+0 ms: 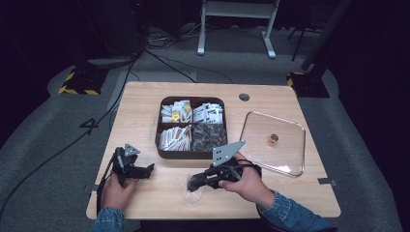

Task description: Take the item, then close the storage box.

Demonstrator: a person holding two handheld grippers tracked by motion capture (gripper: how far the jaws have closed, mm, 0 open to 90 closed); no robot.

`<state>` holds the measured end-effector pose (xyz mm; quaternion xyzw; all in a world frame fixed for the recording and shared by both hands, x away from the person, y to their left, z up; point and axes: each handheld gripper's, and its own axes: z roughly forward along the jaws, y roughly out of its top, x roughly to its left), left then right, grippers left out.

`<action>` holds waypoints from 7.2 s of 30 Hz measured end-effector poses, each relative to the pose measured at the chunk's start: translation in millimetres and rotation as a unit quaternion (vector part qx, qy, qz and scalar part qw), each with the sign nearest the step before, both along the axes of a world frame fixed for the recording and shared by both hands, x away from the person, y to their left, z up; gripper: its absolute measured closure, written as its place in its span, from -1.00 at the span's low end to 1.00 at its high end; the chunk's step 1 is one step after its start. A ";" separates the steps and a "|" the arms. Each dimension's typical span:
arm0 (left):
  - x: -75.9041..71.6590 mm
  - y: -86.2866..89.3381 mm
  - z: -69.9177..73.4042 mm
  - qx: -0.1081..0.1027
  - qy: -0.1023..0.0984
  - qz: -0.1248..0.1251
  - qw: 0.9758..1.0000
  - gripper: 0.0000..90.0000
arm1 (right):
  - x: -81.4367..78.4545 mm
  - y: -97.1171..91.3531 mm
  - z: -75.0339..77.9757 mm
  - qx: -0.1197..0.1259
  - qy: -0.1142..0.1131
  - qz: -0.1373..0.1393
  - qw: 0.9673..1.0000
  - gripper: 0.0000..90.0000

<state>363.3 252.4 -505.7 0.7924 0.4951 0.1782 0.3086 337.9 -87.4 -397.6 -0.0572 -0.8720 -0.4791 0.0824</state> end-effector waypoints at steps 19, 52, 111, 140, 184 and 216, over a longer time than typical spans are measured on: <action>-0.1 -0.3 -0.1 -0.002 0.000 0.002 1.000 -0.99 | -2.0 8.0 -16.9 -0.022 0.006 -0.013 1.000 0.34; 1.4 -0.7 0.0 -0.003 0.002 0.000 1.000 -0.99 | 48.0 -92.9 15.4 0.023 -0.058 -0.204 0.977 -0.02; 0.7 0.1 0.0 -0.002 0.000 -0.001 1.000 -0.99 | 144.0 -230.9 -85.9 -0.166 -0.013 -0.449 0.878 0.29; 1.0 0.2 0.0 -0.003 0.001 -0.002 1.000 -0.99 | 133.5 -225.2 -52.1 -0.109 -0.034 -0.437 0.892 0.31; -1.7 -0.6 0.1 0.000 0.001 0.009 1.000 -0.99 | 146.2 -140.9 9.9 -0.072 -0.071 -0.350 0.931 0.31; 2.8 -1.1 0.1 -0.001 0.001 0.003 1.000 -0.99 | 172.1 -21.9 29.8 -0.090 -0.056 -0.314 0.944 0.31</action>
